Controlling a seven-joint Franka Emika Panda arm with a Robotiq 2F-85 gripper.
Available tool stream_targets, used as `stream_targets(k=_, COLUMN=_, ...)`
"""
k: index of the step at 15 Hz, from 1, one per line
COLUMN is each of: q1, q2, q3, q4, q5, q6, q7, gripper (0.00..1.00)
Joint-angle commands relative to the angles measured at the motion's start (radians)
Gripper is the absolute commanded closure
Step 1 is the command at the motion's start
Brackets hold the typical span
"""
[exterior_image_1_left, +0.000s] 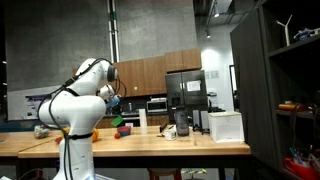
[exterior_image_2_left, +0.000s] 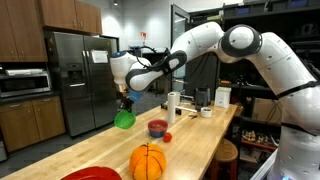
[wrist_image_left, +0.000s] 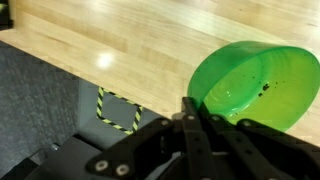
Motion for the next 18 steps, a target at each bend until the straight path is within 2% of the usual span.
stream_targets(k=1, q1=-0.095, q2=-0.025, q3=0.077, q4=-0.094, q5=0.14, q6=0.142, q7=-0.072, gripper=0.99)
stream_targets(k=2, q1=-0.115, q2=-0.025, q3=0.095, q4=-0.115, q5=0.18, q6=0.169, q7=-0.095, gripper=0.99)
stream_targets(k=3, q1=-0.052, q2=-0.043, q3=0.004, q4=-0.134, q5=0.288, q6=0.206, q7=-0.15, gripper=0.99)
stream_targets(k=8, q1=-0.062, q2=-0.059, q3=-0.016, q4=-0.227, q5=0.521, q6=0.244, q7=-0.32, gripper=0.99)
stream_targets(k=12, q1=-0.063, q2=-0.074, q3=-0.032, q4=-0.28, q5=0.609, q6=0.252, q7=-0.395, gripper=0.99)
stream_targets(k=18, q1=-0.07, q2=-0.101, q3=-0.053, q4=-0.325, q5=0.653, q6=0.258, q7=-0.451, gripper=0.99)
